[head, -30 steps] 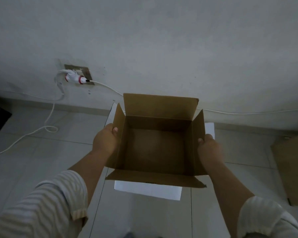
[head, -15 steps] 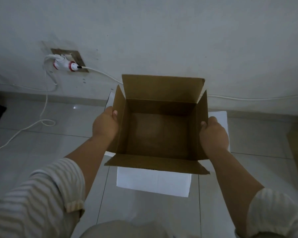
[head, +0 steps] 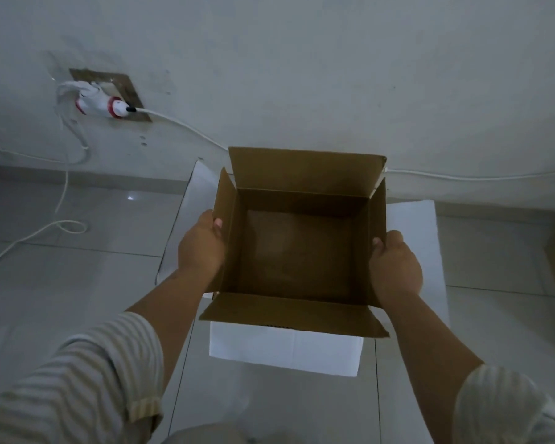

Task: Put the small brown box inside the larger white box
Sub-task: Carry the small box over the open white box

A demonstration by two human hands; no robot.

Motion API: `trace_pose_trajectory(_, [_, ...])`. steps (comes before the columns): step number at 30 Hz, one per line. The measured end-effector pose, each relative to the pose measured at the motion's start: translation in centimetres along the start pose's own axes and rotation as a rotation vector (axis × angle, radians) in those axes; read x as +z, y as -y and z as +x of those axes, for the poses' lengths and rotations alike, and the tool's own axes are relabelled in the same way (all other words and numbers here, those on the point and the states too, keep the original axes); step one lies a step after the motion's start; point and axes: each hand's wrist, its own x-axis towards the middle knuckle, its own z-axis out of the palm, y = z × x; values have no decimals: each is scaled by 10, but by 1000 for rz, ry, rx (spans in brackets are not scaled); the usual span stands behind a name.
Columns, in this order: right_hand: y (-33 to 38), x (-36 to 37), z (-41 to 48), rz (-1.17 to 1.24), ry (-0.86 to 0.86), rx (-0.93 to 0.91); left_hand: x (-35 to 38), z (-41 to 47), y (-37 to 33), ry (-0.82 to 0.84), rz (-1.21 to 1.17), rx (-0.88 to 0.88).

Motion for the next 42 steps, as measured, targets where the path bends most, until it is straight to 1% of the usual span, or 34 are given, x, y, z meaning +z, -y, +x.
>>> trace_pose_trajectory(5, [-20, 42, 5, -15, -11, 4, 38, 3, 22, 4, -13, -34])
trace_pose_trajectory(11, [-33, 85, 19, -6, -30, -37, 81, 13, 50, 2, -57, -49])
trace_pose_trajectory(17, [-54, 122, 23, 13, -33, -27, 116, 13, 74, -56, -46, 49])
trace_pose_trajectory(26, [-86, 157, 31, 3, -44, -34, 162, 27, 92, -24, -13, 105])
trace_pose_trajectory(30, [-86, 163, 32, -23, -22, -49, 173, 23, 96, -20, -4, 91])
trace_pose_trajectory(36, [-91, 164, 17, -47, 15, -125, 167, 7, 101, 16, -100, 111])
trace_pose_trajectory(39, [-95, 167, 4, -57, 20, -154, 168, -4, 109, 10, -26, 153])
trace_pose_trajectory(42, [-99, 174, -16, -190, -1, -262, 168, -22, 110, -2, 87, 190])
